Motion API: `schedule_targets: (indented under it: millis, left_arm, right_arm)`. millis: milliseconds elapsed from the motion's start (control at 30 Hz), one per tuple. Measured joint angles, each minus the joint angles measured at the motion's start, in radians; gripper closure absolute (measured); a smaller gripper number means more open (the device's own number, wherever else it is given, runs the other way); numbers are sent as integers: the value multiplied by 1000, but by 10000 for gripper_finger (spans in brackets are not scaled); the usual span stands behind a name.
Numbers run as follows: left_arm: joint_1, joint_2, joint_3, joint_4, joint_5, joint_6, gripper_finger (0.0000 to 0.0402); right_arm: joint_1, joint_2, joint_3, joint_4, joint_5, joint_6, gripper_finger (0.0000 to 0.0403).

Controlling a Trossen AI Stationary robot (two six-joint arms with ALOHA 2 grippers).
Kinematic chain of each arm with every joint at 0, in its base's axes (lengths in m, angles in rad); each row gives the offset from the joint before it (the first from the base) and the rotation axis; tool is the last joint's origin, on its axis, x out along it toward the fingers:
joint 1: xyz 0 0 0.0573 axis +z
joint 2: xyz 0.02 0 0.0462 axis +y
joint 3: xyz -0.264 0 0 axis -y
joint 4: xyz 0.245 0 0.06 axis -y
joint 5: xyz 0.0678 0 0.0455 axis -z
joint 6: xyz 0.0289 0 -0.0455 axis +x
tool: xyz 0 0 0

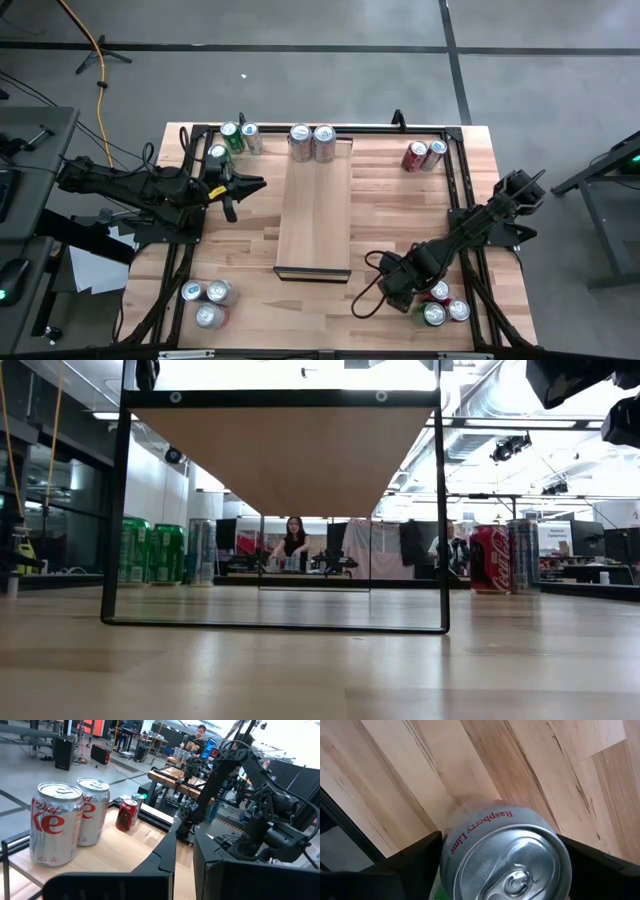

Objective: Place canned beverage on shelf
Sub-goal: Move the pink white soda can to the bottom right, then put the silver soda can on the shelf

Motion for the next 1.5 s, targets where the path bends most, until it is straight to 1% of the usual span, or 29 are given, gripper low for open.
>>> schedule_targets:
  millis: [333, 500, 633, 867, 967, 1133, 1167, 1233, 1300, 1367, 1433, 1500]
  left_arm:
    - [0, 0, 0, 0, -1, 68, 401]
    - [0, 0, 0, 0, -4, 73, 401]
    - [0, 0, 0, 0, -4, 72, 401]
    - [0, 0, 0, 0, -5, 68, 401]
    - [0, 0, 0, 0, -5, 83, 401]
    - [0, 0, 0, 0, -5, 93, 401]
    - [0, 0, 0, 0, -5, 101, 401]
    - [0, 0, 0, 0, -5, 119, 401]
    - [0, 0, 0, 0, -5, 130, 401]
    - [0, 0, 0, 0, -5, 142, 401]
    - [0, 0, 0, 0, -4, 144, 401]
    - [0, 0, 0, 0, -4, 144, 401]
  right_arm:
    - [0, 0, -1, 5, 8, 0, 60]
    - [0, 0, -1, 18, 104, 7, 60]
    - [-1, 0, -1, 18, 106, 21, 59]
    - [-21, -1, -1, 21, 106, -9, 59]
    - [-43, -13, 3, 11, 106, -65, 59]
    - [-98, -54, 76, -63, 108, -266, 59]
    - [-111, -66, 100, -97, 131, -296, 59]
    - [-134, -99, 152, -178, 221, -310, 59]
    - [-146, -143, 202, -232, 365, -293, 59]
    - [-146, -198, 236, -250, 534, -281, 59]
    - [-143, -260, 249, -232, 685, -285, 59]
    - [-146, -327, 243, -193, 810, -277, 59]
